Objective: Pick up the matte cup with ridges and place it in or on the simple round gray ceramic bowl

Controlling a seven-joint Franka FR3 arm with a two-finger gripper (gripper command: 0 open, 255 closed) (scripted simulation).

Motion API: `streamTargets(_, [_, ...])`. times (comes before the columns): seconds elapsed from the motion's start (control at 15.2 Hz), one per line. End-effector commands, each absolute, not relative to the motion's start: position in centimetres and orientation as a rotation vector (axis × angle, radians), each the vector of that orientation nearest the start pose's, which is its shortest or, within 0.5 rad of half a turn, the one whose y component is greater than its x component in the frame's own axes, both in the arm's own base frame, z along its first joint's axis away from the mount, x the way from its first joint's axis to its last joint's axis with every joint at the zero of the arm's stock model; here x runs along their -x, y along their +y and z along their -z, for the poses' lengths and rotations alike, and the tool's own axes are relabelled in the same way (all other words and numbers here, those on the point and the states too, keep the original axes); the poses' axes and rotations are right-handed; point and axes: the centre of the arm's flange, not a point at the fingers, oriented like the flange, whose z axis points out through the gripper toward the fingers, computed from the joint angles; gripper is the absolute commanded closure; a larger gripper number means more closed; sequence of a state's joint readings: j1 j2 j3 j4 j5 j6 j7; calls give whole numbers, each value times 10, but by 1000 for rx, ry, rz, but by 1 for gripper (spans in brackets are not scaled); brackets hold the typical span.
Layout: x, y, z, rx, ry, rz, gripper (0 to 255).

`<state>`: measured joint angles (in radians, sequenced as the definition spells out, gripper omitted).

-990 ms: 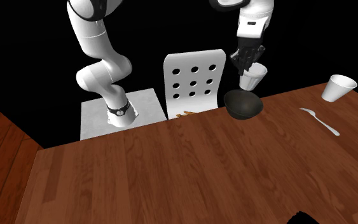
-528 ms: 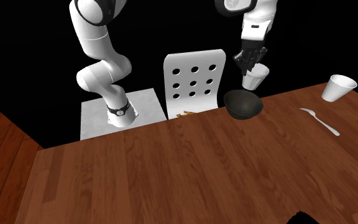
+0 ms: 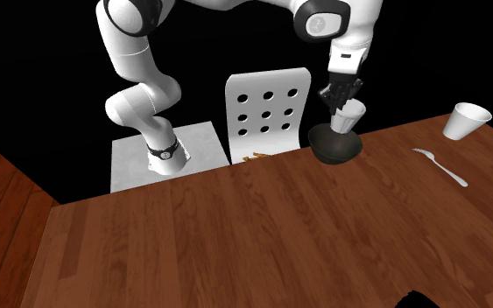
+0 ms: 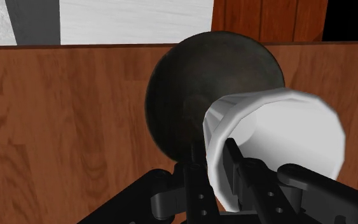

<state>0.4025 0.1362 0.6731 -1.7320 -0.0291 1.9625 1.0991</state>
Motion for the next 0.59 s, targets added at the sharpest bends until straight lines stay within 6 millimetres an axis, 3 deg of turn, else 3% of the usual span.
streamTargets(0.0, [-307, 524, -509, 3004, 36, 12, 255])
streamTargets(0.53, [-307, 524, -469, 3004, 36, 12, 255])
